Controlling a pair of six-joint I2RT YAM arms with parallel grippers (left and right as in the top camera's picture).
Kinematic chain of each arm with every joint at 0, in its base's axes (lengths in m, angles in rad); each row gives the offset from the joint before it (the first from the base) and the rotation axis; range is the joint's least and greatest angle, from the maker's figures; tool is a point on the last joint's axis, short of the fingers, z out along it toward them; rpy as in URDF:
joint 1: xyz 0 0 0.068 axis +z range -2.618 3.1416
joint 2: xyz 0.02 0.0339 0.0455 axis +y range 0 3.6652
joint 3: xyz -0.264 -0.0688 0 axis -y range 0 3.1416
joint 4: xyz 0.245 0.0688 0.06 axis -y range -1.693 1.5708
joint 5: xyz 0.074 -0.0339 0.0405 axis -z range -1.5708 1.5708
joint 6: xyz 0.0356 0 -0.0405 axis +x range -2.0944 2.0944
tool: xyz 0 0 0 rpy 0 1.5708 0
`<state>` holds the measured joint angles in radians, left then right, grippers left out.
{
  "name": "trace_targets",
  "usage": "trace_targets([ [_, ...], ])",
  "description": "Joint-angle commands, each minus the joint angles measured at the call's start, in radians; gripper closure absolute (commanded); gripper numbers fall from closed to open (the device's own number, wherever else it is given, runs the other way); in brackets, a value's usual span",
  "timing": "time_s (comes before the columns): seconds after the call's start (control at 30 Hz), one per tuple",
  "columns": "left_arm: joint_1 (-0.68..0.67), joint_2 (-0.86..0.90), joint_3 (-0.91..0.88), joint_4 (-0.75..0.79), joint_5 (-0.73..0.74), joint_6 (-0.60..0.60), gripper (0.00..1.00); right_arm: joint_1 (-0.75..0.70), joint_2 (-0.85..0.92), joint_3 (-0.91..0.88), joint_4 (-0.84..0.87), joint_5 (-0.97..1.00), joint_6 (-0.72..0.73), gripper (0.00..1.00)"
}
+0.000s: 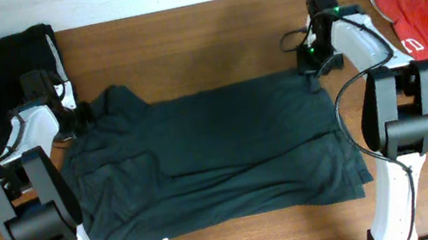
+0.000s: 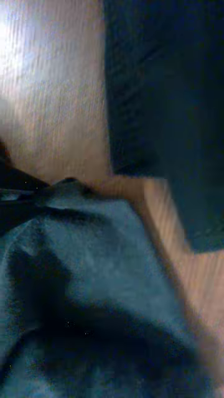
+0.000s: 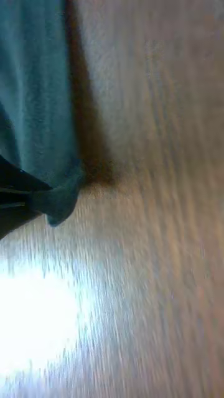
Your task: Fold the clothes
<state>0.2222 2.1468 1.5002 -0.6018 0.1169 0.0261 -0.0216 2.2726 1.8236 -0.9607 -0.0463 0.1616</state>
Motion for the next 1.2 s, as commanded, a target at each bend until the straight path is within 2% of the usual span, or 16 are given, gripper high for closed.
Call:
trace_targets([
  [0.0,-0.002,-0.152,0.028,-0.098,0.158,-0.016,0.99,-0.026,0.011,0.143,-0.14,0.001,0.016,0.96],
  [0.07,-0.001,-0.261,0.028,-0.205,0.156,-0.019,0.99,-0.035,0.011,0.264,-0.326,0.001,0.016,0.96],
  [0.1,0.003,-0.318,0.028,-0.322,0.154,-0.019,0.99,-0.04,0.011,0.319,-0.439,0.006,0.014,0.96],
  [0.23,0.048,-0.344,0.028,-0.508,0.13,-0.018,0.99,-0.054,-0.032,0.325,-0.575,0.009,0.0,0.96],
  [0.37,0.167,-0.477,0.027,-0.693,0.129,-0.005,1.0,-0.072,-0.119,0.324,-0.739,0.004,0.004,0.96],
  [0.5,0.213,-0.509,0.019,-0.78,0.187,0.044,1.0,-0.07,-0.251,0.298,-0.739,-0.01,0.011,0.96],
  [0.53,0.213,-0.509,0.001,-0.791,0.189,0.056,1.0,-0.071,-0.27,0.233,-0.739,-0.01,0.011,0.96],
  [0.6,0.213,-0.513,-0.085,-0.816,0.296,0.139,0.99,-0.071,-0.286,0.054,-0.684,-0.01,0.016,0.96],
  [0.67,0.213,-0.524,-0.185,-0.79,0.306,0.153,1.0,-0.071,-0.332,-0.071,-0.622,-0.01,0.035,0.96],
  [0.77,0.213,-0.544,-0.328,-0.709,0.302,0.152,0.99,-0.089,-0.563,-0.357,-0.495,0.006,0.038,0.96],
  [0.8,0.221,-0.544,-0.343,-0.694,0.302,0.152,0.99,-0.14,-0.607,-0.394,-0.474,0.009,0.037,0.96],
  [0.9,0.302,-0.544,-0.348,-0.693,0.268,0.148,1.0,-0.303,-0.615,-0.432,-0.461,-0.041,0.008,0.96],
  [1.17,0.315,-0.544,-0.42,-0.666,0.254,0.144,0.99,-0.319,-0.615,-0.531,-0.436,-0.059,0.039,0.96],
])
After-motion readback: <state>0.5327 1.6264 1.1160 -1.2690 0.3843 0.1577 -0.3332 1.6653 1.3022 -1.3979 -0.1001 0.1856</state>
